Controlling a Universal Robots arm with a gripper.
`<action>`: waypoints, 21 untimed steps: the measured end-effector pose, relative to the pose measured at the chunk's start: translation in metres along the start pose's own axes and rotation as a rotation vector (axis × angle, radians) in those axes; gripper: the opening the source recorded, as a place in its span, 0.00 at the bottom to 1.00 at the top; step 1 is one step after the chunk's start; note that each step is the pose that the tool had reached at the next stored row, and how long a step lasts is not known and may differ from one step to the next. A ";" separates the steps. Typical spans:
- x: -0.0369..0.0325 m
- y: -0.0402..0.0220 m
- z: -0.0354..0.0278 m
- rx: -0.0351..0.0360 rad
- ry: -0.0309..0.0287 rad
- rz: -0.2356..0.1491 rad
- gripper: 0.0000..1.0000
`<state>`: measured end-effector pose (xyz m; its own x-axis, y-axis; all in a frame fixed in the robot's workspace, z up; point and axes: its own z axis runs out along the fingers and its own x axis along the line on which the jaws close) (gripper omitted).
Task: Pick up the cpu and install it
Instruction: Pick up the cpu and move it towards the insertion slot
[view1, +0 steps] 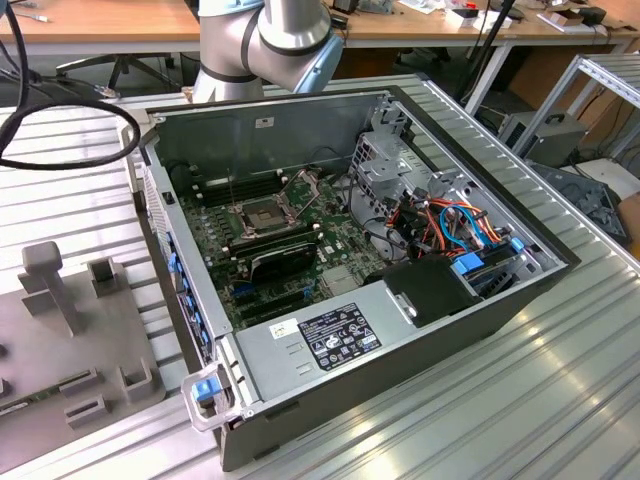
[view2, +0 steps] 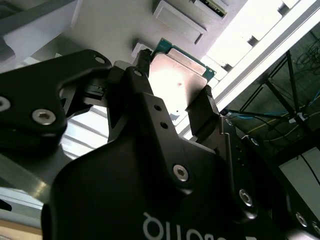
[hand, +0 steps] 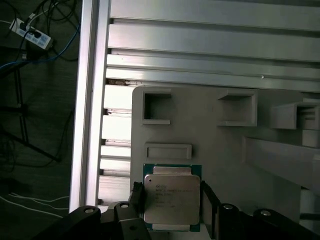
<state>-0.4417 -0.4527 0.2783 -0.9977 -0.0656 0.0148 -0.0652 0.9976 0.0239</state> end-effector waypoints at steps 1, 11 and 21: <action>0.0000 0.0000 -0.0012 -0.0001 -0.0001 0.000 0.55; 0.0002 0.0003 -0.0122 -0.0001 0.0000 0.000 0.55; 0.0003 0.0005 -0.0238 0.0000 0.0000 0.000 0.55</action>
<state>-0.4417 -0.4527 0.3021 -0.9977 -0.0656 0.0147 -0.0653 0.9976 0.0239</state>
